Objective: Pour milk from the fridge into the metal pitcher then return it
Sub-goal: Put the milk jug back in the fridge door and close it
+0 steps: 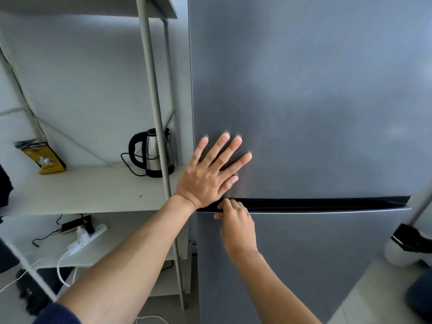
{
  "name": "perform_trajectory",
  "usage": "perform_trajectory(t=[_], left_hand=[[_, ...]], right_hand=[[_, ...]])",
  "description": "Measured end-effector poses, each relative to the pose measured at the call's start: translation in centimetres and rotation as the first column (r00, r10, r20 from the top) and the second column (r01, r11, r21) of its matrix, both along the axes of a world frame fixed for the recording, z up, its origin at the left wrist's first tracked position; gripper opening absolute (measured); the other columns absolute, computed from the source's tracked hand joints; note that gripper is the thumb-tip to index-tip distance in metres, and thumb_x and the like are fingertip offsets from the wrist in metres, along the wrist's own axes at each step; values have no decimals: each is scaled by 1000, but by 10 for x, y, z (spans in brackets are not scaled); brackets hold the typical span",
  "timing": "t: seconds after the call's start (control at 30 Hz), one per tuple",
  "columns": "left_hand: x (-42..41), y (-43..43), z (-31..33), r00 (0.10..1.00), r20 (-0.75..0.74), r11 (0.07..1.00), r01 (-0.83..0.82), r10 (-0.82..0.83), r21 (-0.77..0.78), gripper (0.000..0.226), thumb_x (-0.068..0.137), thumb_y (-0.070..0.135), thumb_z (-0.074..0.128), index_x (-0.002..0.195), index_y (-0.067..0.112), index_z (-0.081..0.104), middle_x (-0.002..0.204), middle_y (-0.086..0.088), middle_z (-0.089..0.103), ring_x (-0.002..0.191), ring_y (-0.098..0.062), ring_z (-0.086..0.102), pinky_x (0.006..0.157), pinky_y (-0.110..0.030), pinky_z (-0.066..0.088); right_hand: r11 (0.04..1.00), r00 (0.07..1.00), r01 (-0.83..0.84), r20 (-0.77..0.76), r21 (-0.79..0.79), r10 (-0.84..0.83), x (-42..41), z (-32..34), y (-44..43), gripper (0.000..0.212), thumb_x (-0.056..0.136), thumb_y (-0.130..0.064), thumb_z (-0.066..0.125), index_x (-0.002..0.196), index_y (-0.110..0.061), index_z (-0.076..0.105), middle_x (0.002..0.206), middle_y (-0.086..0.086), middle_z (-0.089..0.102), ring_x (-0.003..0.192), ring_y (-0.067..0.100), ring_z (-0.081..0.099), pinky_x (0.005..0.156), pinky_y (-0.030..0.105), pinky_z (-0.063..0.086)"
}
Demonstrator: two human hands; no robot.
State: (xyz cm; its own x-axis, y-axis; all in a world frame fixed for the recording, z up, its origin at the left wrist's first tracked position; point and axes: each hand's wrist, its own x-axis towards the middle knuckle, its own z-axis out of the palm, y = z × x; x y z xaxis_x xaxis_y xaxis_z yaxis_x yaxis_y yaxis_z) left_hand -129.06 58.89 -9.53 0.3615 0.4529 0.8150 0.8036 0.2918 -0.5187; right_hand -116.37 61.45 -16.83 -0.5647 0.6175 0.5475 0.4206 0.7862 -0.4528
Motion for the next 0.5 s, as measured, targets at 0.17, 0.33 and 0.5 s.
perform_trajectory(t=[0.17, 0.33, 0.5], left_hand=[[-1, 1, -1, 1000, 18, 1000, -4, 4, 0, 53, 97, 43, 45, 149, 34, 38, 157, -2, 28, 147, -25, 27, 120, -51, 22], [4, -3, 1, 996, 49, 996, -77, 79, -43, 51, 101, 44, 40, 151, 36, 31, 161, -1, 26, 150, -23, 15, 121, -50, 17], [18, -20, 12, 976, 137, 964, -136, 170, -229, 55, 103, 39, 41, 154, 32, 22, 164, -3, 15, 152, -24, 5, 123, -52, 7]], right_hand=[[995, 999, 35, -37, 88, -32, -2, -4, 2, 26, 63, 9, 76, 75, -9, 60, 68, 2, 62, 63, 25, 59, 54, 28, 46], [998, 999, 31, -39, 54, -29, -2, -5, 2, 24, 68, 6, 77, 75, -9, 60, 67, 1, 61, 62, 24, 58, 52, 28, 45], [999, 999, 29, -44, 30, -28, 1, -6, -1, 19, 77, -1, 73, 79, -11, 57, 72, 1, 62, 70, 24, 59, 60, 29, 47]])
